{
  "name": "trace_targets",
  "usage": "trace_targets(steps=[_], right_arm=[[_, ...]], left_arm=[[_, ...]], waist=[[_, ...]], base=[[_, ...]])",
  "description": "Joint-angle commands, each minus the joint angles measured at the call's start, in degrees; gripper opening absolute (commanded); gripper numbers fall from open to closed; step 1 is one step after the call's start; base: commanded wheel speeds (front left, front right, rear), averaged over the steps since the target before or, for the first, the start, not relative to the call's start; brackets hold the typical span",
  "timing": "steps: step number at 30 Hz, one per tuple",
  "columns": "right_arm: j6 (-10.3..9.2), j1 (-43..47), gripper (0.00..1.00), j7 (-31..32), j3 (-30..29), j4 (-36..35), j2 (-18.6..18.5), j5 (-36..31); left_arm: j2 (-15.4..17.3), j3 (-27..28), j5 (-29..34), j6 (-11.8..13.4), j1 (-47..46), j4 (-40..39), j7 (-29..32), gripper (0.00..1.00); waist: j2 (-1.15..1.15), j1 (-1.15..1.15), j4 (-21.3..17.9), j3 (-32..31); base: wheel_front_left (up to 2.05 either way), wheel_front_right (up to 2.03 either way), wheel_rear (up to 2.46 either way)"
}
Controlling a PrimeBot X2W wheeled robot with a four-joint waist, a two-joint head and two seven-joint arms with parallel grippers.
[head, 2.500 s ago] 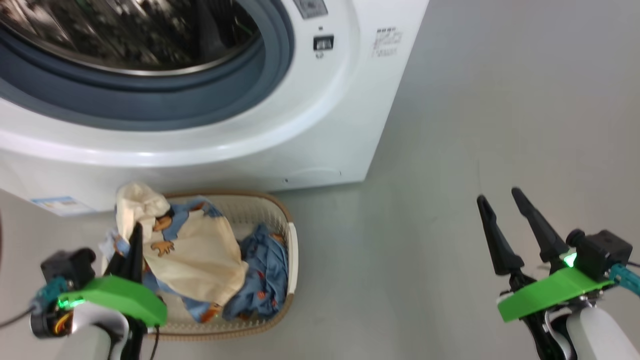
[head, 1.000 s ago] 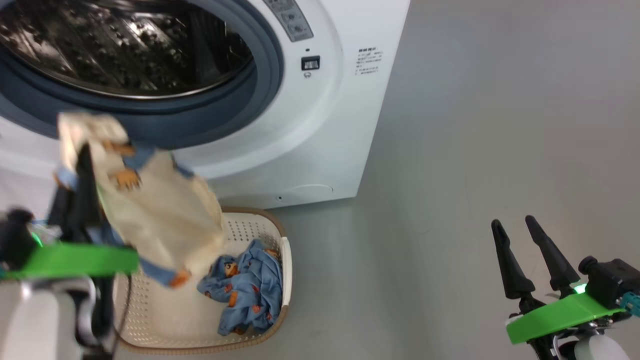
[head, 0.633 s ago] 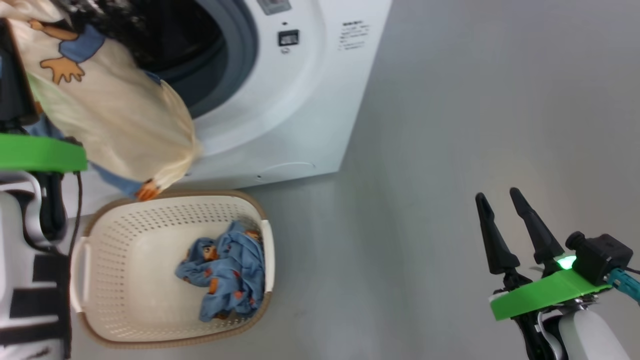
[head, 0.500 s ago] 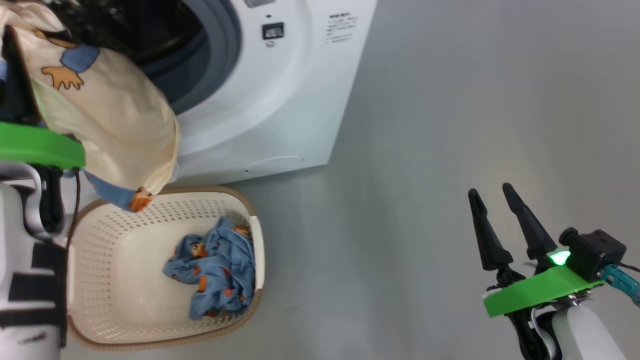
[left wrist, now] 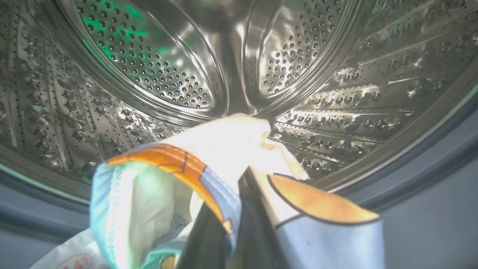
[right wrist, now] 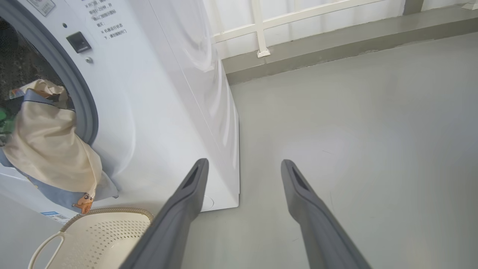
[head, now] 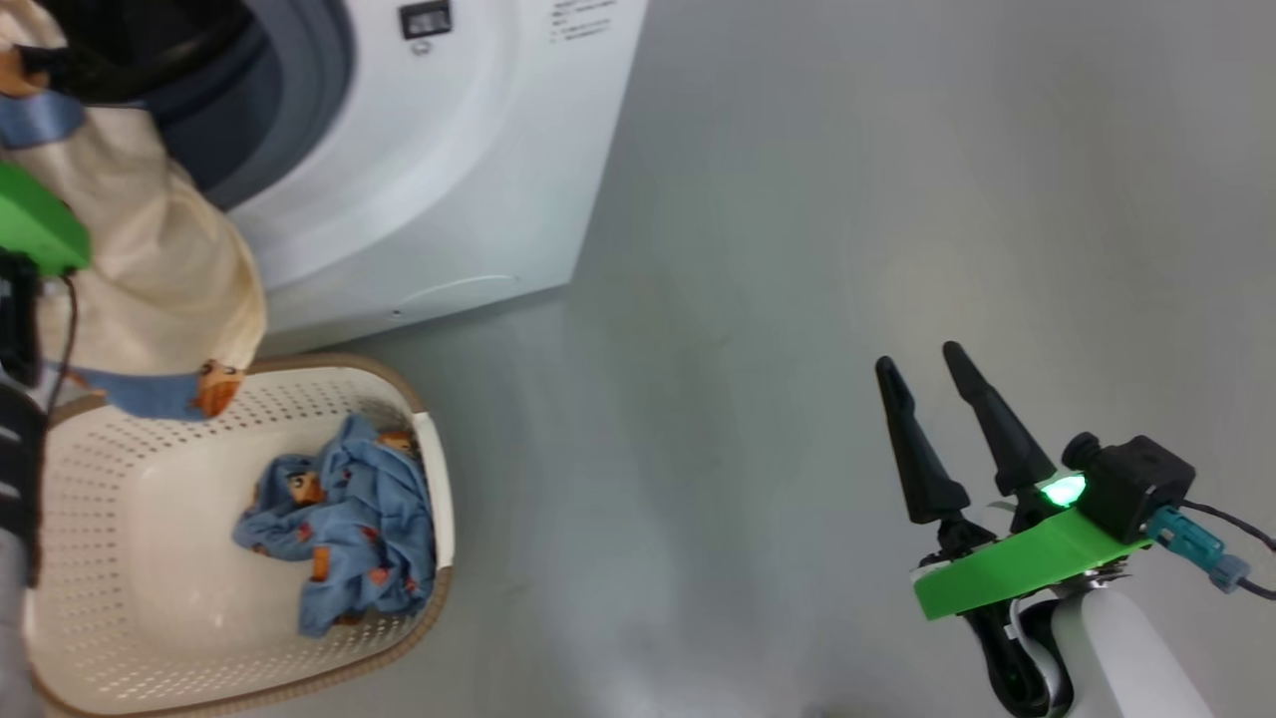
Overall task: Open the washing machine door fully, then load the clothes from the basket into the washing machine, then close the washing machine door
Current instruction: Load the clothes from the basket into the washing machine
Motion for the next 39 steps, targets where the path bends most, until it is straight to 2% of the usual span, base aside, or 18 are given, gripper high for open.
trace_targets(steps=[1, 7, 11, 15, 18, 19, 20, 21, 22, 29, 39], right_arm=[[0.09, -0.8, 1.0, -0.3, 1.6, -1.3, 0.1, 0.6], [0.09, -1.5, 1.0, -0.3, 2.6, -1.5, 0.7, 0.8], [0.09, -2.2, 1.0, -0.3, 2.7, -1.9, 1.0, 0.9], [0.09, -2.9, 1.0, -0.3, 2.6, -2.2, 1.4, 0.9], [0.09, -3.3, 1.0, -0.3, 2.4, -2.3, 1.6, 0.8], [0.09, -3.4, 1.0, -0.3, 2.4, -2.3, 1.7, 0.8], [0.09, -3.5, 1.0, -0.3, 2.3, -2.2, 1.7, 0.8], [0.09, -3.5, 1.0, -0.3, 2.4, -2.2, 1.8, 0.8], [0.09, -3.5, 1.0, -0.3, 2.4, -2.1, 1.8, 0.7], [0.09, -3.7, 1.0, -0.3, 2.5, -1.9, 1.7, 0.7], [0.09, -3.7, 1.0, -0.3, 2.2, -2.1, 1.2, 0.5]], left_arm=[[3.6, 0.2, -0.4, -0.1, -2.6, 0.7, 0.0, 0.0], [5.5, -1.2, -0.2, -0.1, -8.9, 4.7, -0.3, 0.0], [6.8, -0.1, 1.1, 0.7, -11.1, -2.7, -0.4, 0.0], [6.9, 2.9, 2.2, 1.3, -9.8, -12.3, -0.4, 0.0], [6.5, 4.4, 3.5, 1.2, -7.8, -15.8, -0.4, 0.01], [6.2, 4.9, 3.7, 1.1, -7.1, -16.0, -0.4, 0.13], [5.9, 5.2, 3.8, 1.0, -6.4, -15.4, -0.4, 0.31], [5.7, 5.3, 4.1, 0.9, -5.9, -14.4, -0.4, 0.59], [5.6, 5.2, 4.3, 0.9, -5.6, -13.3, -0.4, 1.0], [4.8, 6.0, 4.3, 0.3, -5.3, -9.0, -0.4, 1.0], [2.5, 7.5, 3.3, 0.0, -2.7, -9.0, -0.4, 1.0]], waist=[[0.0, 0.0, -1.5, 1.5], [0.0, 0.0, -2.7, 2.9], [0.0, 0.0, -3.1, 4.2], [0.0, 0.0, -3.2, 5.5], [0.0, 0.0, -3.2, 6.0], [0.0, 0.0, -3.1, 6.1], [0.0, 0.0, -3.0, 6.1], [0.0, 0.0, -2.9, 6.1], [0.0, 0.0, -2.8, 6.1], [0.0, 0.0, -2.0, 5.9], [0.0, 0.0, -0.5, 5.2]], base=[[0.0, 0.0, 0.0], [0.0, 0.0, 0.0], [0.0, 0.0, 0.0], [0.0, 0.0, 0.0], [0.0, 0.0, 0.0], [0.0, 0.0, 0.0], [0.0, 0.0, 0.0], [0.0, 0.0, 0.0], [0.0, 0.0, 0.0], [0.0, 0.0, 0.0], [0.0, 0.0, 0.0]])
